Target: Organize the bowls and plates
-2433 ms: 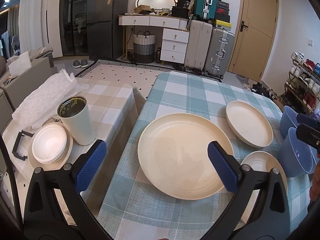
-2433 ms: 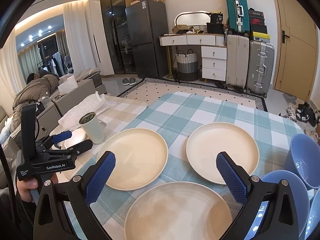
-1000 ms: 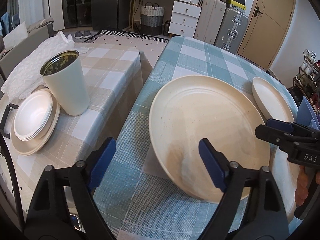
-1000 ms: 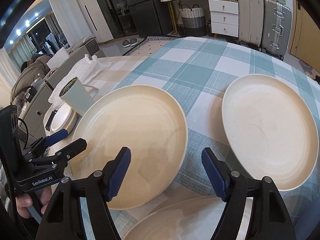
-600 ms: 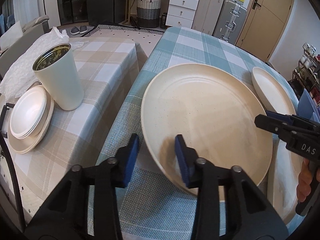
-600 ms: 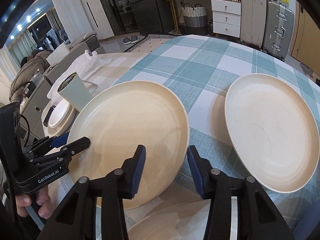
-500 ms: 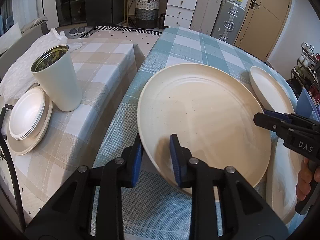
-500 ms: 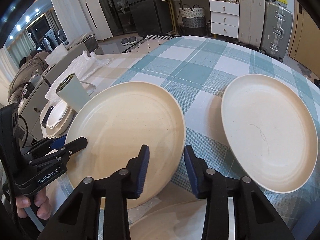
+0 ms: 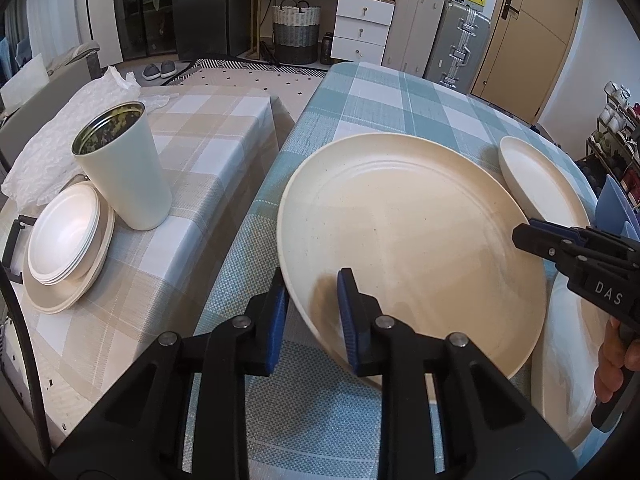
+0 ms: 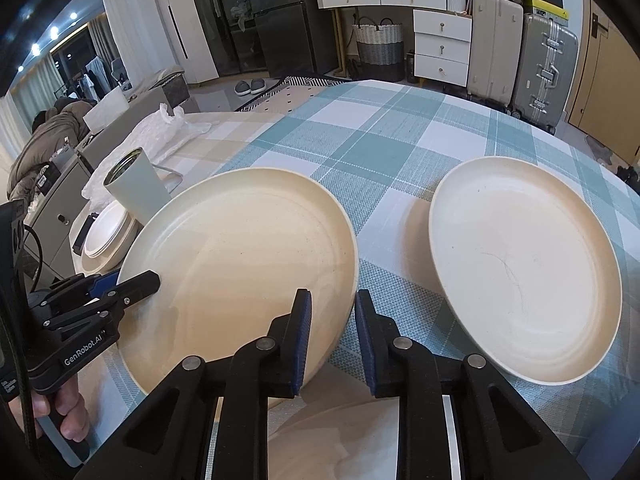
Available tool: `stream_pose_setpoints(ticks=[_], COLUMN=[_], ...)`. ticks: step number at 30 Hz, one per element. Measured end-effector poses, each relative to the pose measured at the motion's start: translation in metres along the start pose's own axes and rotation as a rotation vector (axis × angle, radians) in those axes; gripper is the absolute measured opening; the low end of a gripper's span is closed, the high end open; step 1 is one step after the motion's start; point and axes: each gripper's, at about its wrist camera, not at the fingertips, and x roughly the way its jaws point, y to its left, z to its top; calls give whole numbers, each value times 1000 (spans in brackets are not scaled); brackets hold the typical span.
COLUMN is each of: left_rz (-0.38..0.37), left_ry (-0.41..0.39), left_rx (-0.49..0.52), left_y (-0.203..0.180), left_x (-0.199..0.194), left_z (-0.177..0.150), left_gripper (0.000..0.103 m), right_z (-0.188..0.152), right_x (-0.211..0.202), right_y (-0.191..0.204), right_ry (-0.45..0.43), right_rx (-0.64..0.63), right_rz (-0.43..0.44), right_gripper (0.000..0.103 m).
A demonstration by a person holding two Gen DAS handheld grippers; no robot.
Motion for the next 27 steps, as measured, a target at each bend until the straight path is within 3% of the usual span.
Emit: stream_pose_setpoints(ticks=[27], left_rz=[-49], left_ry=[-111], left_rx=[103], left_y=[-51], left_x=[-77], left_z=[2], left_gripper=[22], right_z=[-17], right_x=[-92], right_y=[-13], right_ry=[-111], right_rx=[46], right_rz=[-31], right_gripper=[23])
